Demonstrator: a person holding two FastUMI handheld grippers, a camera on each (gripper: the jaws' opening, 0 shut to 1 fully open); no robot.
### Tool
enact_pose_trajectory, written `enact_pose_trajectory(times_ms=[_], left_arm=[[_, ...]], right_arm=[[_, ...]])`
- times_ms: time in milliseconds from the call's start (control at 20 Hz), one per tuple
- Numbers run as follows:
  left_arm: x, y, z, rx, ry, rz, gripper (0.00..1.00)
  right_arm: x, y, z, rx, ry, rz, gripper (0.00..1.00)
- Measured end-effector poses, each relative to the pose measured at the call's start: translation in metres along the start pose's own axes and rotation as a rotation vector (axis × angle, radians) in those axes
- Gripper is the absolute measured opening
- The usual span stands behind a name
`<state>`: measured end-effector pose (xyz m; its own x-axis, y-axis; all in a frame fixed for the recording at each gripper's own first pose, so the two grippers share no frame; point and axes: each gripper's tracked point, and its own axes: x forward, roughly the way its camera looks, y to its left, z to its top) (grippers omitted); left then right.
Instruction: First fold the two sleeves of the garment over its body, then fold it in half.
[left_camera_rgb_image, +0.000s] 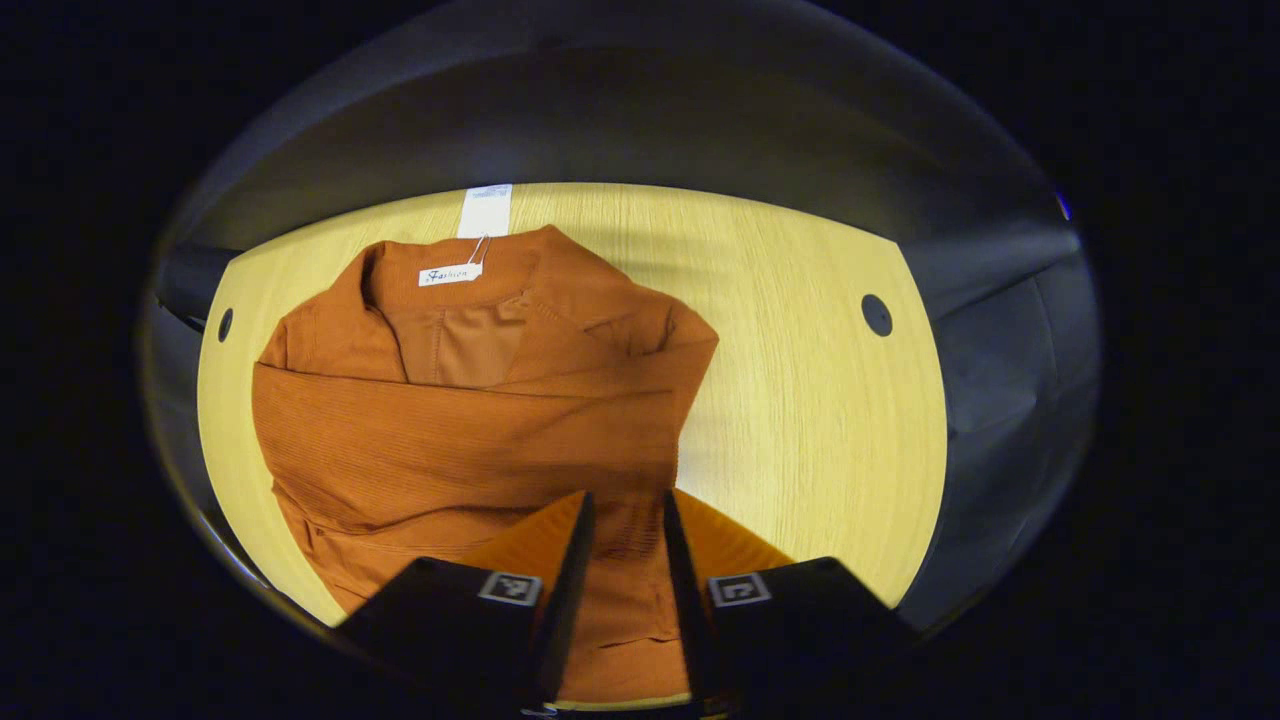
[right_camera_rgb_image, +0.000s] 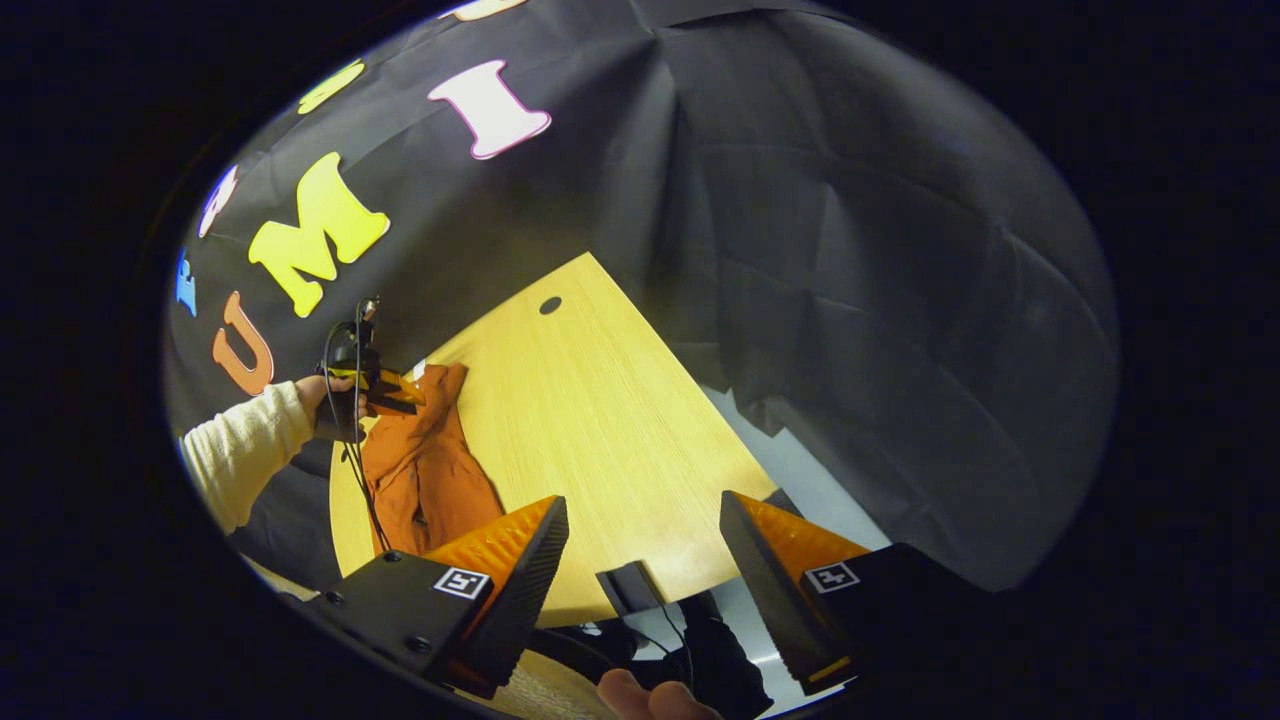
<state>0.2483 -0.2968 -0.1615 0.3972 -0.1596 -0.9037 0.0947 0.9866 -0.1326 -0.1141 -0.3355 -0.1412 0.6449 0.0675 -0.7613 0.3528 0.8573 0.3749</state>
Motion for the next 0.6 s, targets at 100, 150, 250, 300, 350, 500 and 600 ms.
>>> enact_pose_trajectory(times_ms=[100,150,250,300,350,500,600], left_arm=[[-0.007,-0.004,-0.002,-0.014,-0.012,-0.033,0.78],[-0.013,-0.006,-0.003,-0.023,-0.021,-0.057,0.82],[-0.028,-0.008,-0.006,-0.040,-0.048,-0.110,0.91],[-0.037,-0.005,-0.008,-0.039,-0.072,-0.129,0.99],[-0.046,0.002,-0.011,-0.037,-0.105,-0.131,0.99],[-0.067,0.028,-0.026,-0.055,-0.183,-0.139,0.99],[-0.080,0.049,-0.041,-0.064,-0.223,-0.141,0.99]], right_arm=[[0.002,0.001,-0.003,0.028,0.010,0.006,0.98],[0.005,0.004,-0.003,0.039,0.014,0.011,0.98],[0.010,0.012,-0.006,0.039,0.021,0.027,0.98],[0.013,0.017,-0.007,0.028,0.024,0.031,0.93],[0.017,0.024,-0.009,0.009,0.028,0.035,0.98],[0.027,0.056,-0.016,-0.055,0.053,0.073,0.98],[0.038,0.082,-0.021,-0.104,0.077,0.106,0.98]])
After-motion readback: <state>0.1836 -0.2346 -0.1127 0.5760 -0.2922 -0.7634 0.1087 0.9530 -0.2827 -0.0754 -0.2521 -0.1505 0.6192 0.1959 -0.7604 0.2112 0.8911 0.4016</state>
